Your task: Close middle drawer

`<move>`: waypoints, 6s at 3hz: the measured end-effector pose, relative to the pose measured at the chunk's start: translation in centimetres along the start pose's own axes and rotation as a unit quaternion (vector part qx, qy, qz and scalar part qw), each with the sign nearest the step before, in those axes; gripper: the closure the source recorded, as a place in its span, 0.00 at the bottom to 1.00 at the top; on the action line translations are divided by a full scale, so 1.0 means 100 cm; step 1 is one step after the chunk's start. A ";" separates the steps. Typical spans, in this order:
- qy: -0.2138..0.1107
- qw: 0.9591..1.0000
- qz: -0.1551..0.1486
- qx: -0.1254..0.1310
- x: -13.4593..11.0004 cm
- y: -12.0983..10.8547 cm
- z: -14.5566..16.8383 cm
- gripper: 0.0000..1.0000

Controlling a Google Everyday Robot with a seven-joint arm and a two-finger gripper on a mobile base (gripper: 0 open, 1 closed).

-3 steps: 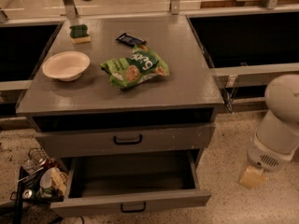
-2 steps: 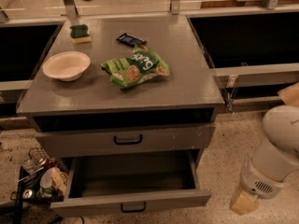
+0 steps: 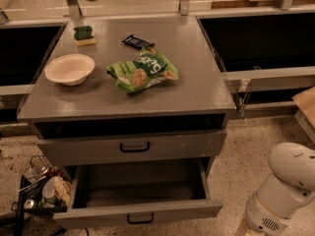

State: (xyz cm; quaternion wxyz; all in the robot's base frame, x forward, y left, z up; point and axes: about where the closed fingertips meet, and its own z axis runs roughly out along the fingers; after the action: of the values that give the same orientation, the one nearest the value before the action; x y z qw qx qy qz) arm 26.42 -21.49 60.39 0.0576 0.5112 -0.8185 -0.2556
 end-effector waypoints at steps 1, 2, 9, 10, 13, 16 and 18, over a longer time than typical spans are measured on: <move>0.000 1.000 0.000 0.000 0.000 0.000 0.000 1.00; -0.034 0.999 0.010 0.002 -0.013 -0.020 0.012 1.00; -0.133 0.989 0.063 -0.018 0.007 -0.063 0.096 1.00; -0.145 0.987 0.066 -0.026 0.009 -0.064 0.097 1.00; -0.300 0.947 0.052 -0.099 -0.011 -0.106 0.128 1.00; -0.348 0.928 0.049 -0.126 -0.044 -0.124 0.156 1.00; -0.379 0.917 0.050 -0.116 -0.060 -0.140 0.154 1.00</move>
Offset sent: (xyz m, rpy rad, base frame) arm 0.0285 0.0106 -0.0343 0.0565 -0.0117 -0.0857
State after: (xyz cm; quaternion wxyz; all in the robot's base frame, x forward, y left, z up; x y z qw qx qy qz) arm 35.06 -15.56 41.42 -0.1858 0.3242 -0.7681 -0.5200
